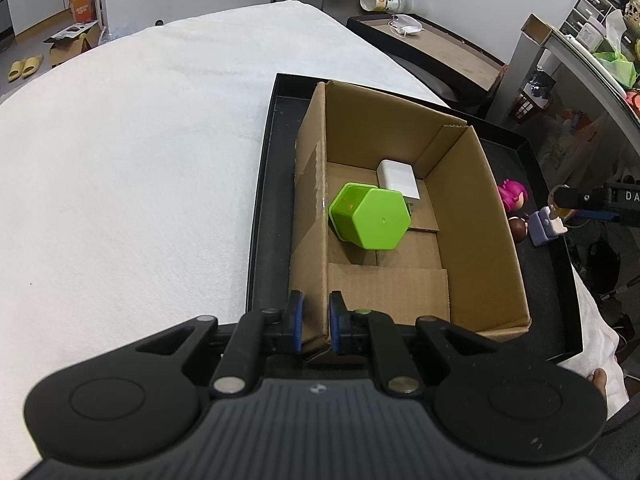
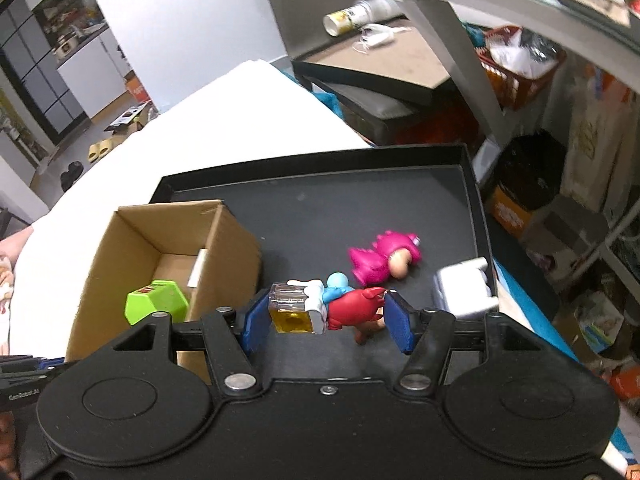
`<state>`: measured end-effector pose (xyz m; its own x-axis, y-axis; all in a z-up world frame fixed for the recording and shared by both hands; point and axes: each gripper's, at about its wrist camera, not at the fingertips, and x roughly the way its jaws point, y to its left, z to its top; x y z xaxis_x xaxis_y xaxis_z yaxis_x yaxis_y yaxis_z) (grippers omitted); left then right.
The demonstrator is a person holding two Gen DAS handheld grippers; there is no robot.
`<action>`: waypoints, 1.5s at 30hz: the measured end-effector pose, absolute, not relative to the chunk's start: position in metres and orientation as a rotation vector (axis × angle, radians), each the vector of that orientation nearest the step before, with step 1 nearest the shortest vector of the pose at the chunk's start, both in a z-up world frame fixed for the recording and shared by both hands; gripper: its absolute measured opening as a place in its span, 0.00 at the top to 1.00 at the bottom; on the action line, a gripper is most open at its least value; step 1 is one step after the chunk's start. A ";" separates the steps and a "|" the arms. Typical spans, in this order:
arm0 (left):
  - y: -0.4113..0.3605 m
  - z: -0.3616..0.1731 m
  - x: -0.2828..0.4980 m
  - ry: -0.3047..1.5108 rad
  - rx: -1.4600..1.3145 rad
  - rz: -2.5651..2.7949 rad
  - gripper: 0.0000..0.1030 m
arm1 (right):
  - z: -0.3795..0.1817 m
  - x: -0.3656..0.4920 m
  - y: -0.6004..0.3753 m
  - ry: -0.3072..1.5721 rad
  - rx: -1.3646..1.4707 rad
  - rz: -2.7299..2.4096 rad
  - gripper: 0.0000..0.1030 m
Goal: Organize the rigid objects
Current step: 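Close the right gripper on the red-and-blue figurine with yellow cube, then carry the red-and-blue figurine with the right gripper over the box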
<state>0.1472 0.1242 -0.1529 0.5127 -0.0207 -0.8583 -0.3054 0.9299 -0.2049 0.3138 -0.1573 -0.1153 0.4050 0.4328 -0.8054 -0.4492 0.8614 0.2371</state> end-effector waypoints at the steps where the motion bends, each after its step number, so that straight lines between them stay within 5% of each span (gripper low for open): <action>1: 0.125 -0.153 0.147 1.023 -0.354 0.174 0.88 | -0.114 0.313 -0.155 1.006 -0.027 0.560 0.43; 45: 0.138 -0.157 0.140 0.992 -0.419 0.121 0.87 | -0.092 0.278 -0.013 0.990 -0.152 0.703 0.43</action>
<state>0.1398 0.1376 -0.1567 0.5474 -0.0893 -0.8321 -0.2870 0.9140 -0.2869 0.2777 -0.0134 -0.0921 0.3501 0.4743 -0.8078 -0.6068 0.7718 0.1901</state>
